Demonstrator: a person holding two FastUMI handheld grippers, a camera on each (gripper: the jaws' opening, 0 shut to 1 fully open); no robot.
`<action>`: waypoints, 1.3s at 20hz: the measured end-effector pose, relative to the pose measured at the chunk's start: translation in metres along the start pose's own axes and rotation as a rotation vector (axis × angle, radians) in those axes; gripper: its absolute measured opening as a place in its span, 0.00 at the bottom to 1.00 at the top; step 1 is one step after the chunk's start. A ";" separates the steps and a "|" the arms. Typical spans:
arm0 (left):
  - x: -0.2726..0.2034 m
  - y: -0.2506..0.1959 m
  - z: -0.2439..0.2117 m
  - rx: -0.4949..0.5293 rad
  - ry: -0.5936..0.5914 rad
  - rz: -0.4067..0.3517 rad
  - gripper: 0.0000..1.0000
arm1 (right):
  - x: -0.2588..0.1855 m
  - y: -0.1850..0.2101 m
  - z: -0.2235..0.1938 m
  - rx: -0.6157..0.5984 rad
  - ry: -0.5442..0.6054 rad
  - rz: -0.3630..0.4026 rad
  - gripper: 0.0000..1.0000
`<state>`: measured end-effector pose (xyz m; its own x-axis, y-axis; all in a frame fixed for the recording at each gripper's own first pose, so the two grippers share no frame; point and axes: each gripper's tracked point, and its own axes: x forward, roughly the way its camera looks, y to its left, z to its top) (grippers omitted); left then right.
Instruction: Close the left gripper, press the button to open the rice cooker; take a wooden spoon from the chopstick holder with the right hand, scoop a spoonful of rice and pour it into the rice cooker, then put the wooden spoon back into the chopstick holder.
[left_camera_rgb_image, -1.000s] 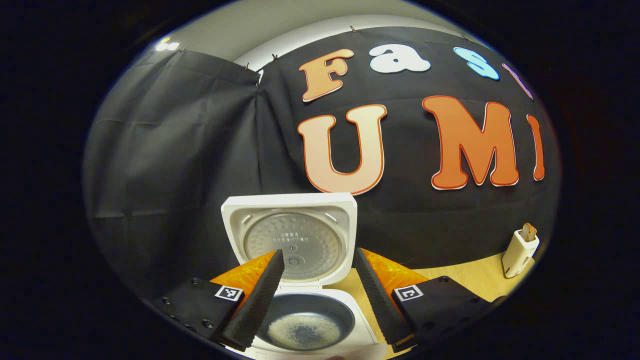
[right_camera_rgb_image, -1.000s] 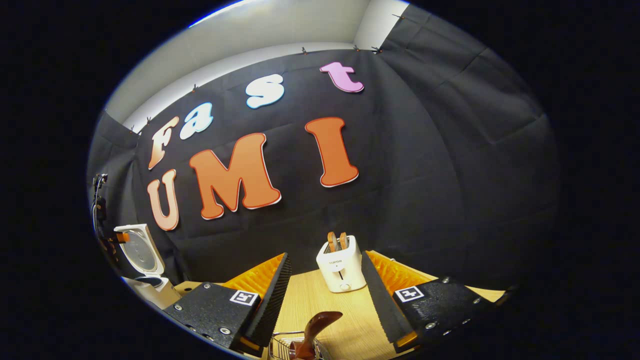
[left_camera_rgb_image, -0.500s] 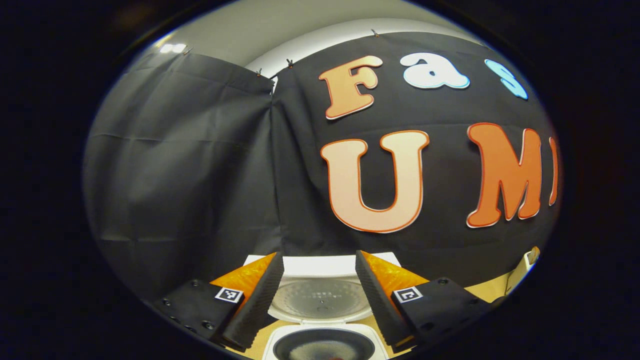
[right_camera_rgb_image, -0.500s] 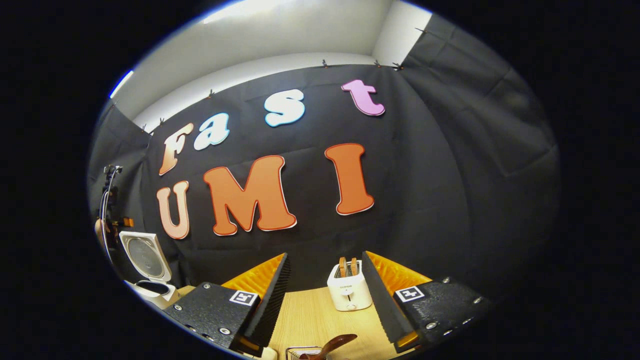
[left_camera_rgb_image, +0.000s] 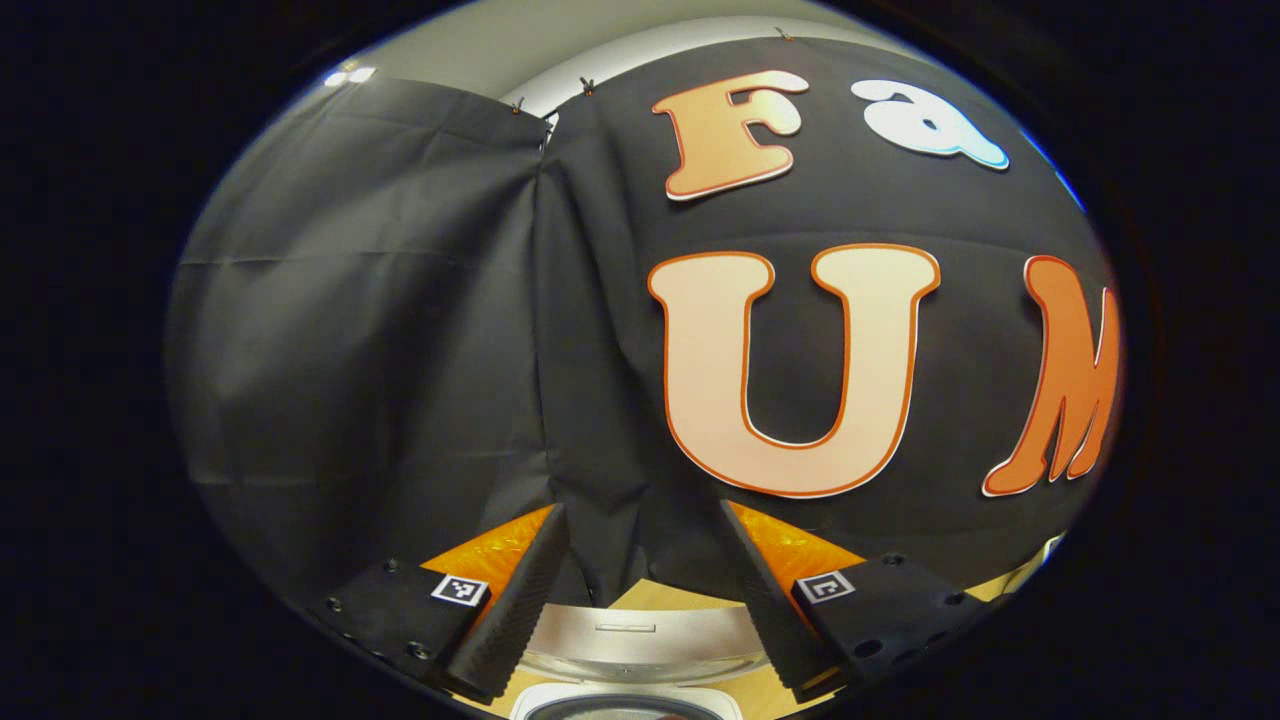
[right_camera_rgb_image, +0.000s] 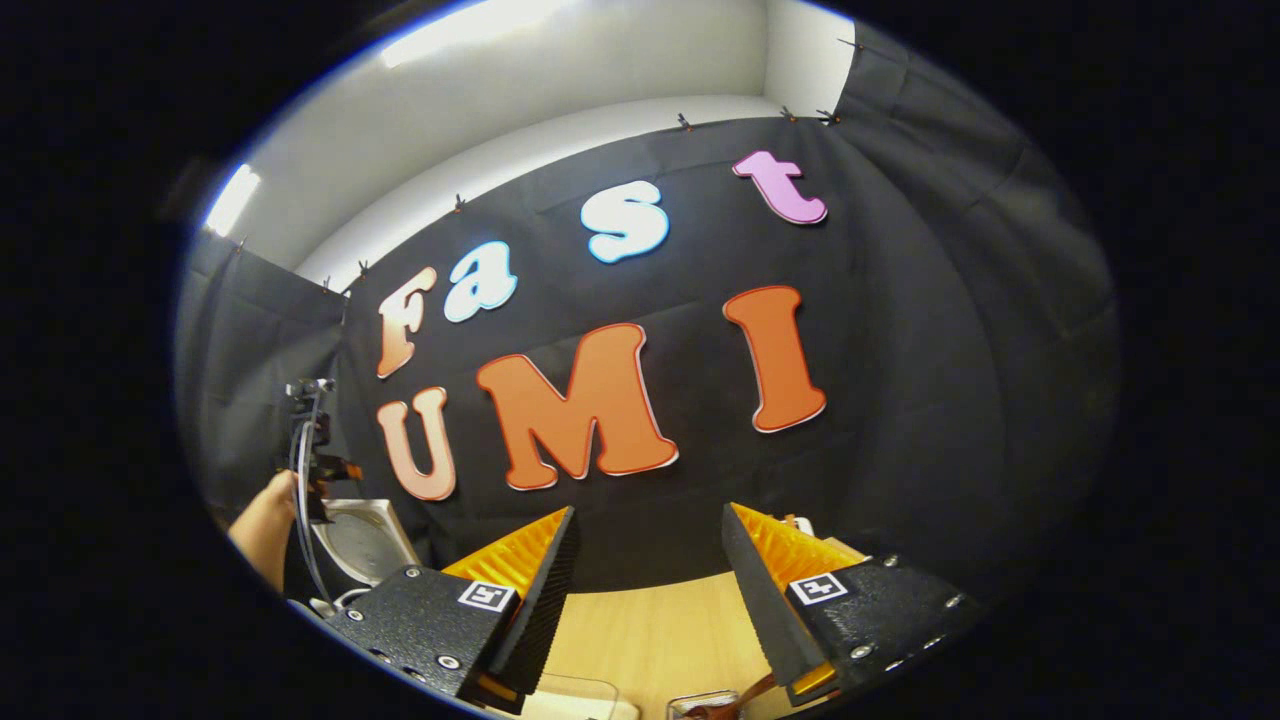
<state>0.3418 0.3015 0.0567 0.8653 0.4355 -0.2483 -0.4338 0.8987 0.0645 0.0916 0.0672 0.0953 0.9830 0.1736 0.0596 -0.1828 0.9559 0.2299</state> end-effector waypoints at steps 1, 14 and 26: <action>0.004 0.000 -0.010 -0.001 0.030 0.000 0.96 | -0.001 0.019 0.008 0.037 0.002 0.041 0.84; -0.003 0.014 -0.050 0.042 0.190 0.030 0.93 | -0.016 0.122 0.028 0.149 0.111 0.216 0.84; -0.085 -0.009 -0.158 0.067 0.474 -0.156 0.93 | -0.003 0.077 0.014 -0.020 0.063 0.122 0.84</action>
<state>0.2324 0.2482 -0.0755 0.7025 0.2378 -0.6708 -0.2776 0.9594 0.0494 0.0739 0.1371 0.1264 0.9529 0.3023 0.0251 -0.3008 0.9313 0.2053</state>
